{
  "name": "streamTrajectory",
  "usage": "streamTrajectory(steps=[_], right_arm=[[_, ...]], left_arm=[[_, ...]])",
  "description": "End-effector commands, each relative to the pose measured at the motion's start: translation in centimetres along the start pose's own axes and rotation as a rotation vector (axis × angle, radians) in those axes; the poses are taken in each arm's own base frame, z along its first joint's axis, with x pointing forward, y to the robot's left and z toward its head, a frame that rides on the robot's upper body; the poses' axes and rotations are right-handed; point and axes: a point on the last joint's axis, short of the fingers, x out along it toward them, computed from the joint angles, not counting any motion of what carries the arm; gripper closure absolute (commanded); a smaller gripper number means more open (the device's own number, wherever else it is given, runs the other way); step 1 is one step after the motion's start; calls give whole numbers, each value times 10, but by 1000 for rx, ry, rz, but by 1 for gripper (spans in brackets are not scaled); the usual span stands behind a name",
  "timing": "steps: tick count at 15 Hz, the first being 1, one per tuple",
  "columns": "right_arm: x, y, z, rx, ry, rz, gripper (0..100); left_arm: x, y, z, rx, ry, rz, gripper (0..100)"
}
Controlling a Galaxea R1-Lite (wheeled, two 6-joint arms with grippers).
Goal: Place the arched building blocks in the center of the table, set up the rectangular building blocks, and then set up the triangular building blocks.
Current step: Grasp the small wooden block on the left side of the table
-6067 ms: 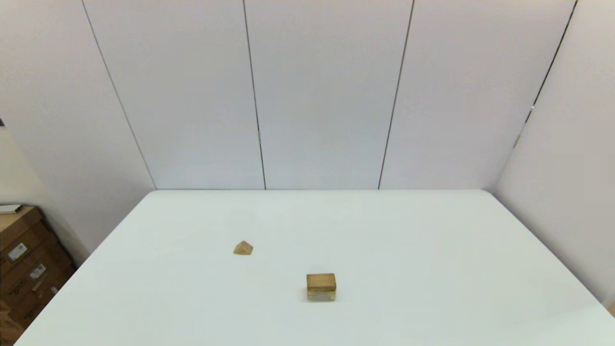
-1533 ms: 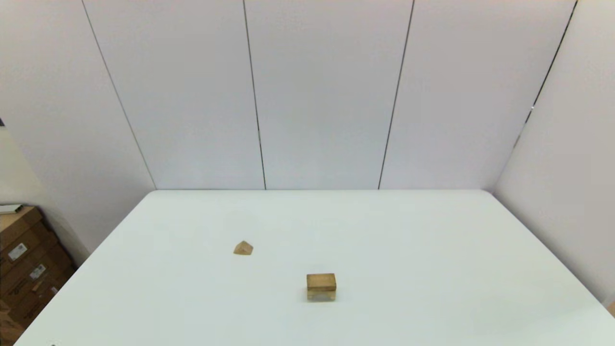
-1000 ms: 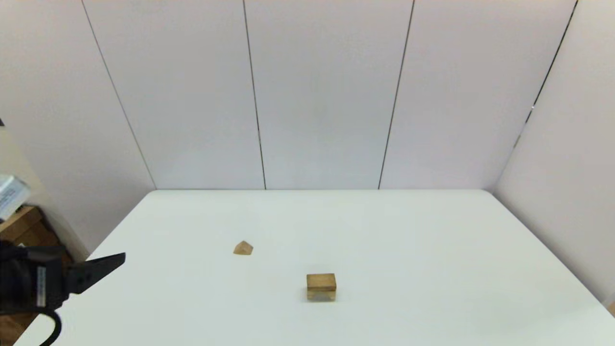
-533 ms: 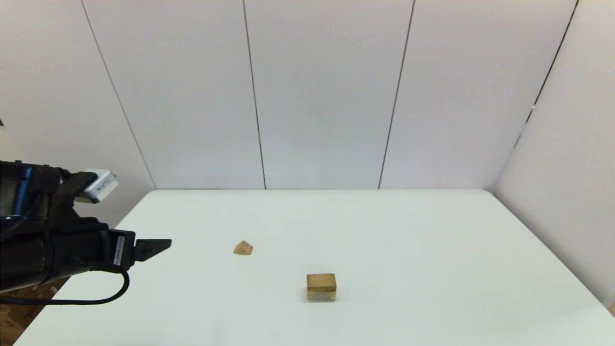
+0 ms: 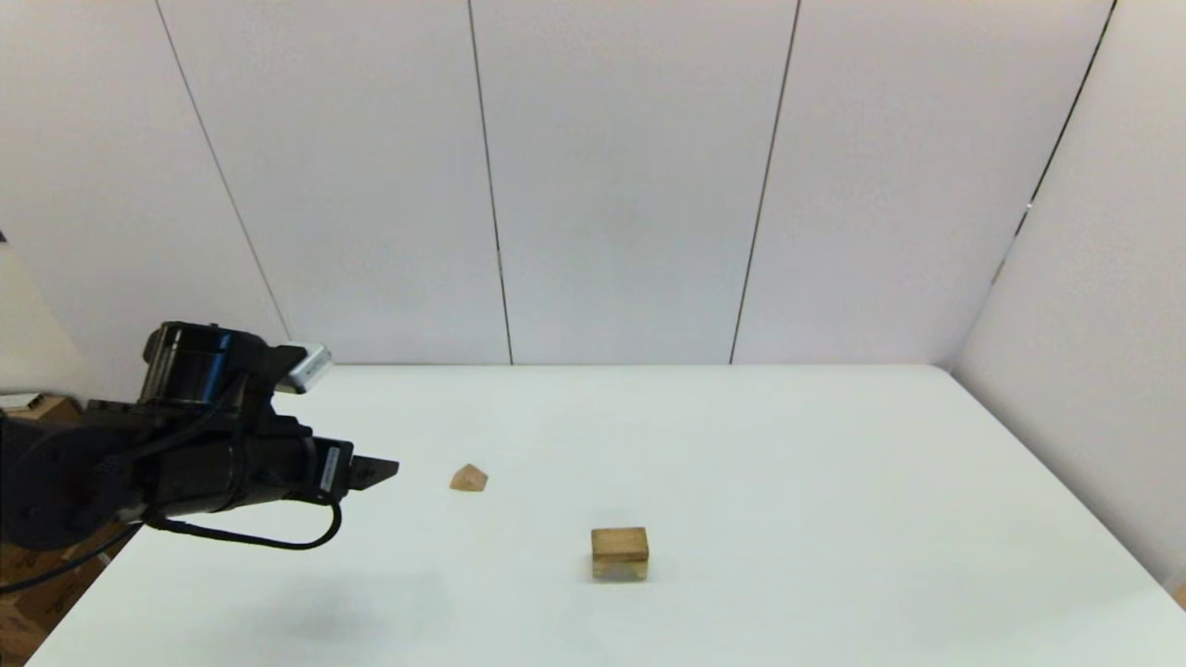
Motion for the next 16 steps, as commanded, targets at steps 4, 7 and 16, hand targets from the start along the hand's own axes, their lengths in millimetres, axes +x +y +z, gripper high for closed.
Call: streamTrajectory(steps=[4, 7, 16], right_arm=[[0, 0, 0, 0, 0, 1, 0], [0, 0, 0, 0, -1, 1, 0], [0, 0, 0, 0, -1, 1, 0]], left_arm=[[62, 8, 32, 5, -2, -1, 0], [78, 3, 51, 25, -40, -12, 0], [77, 5, 81, 415, 195, -56, 0]])
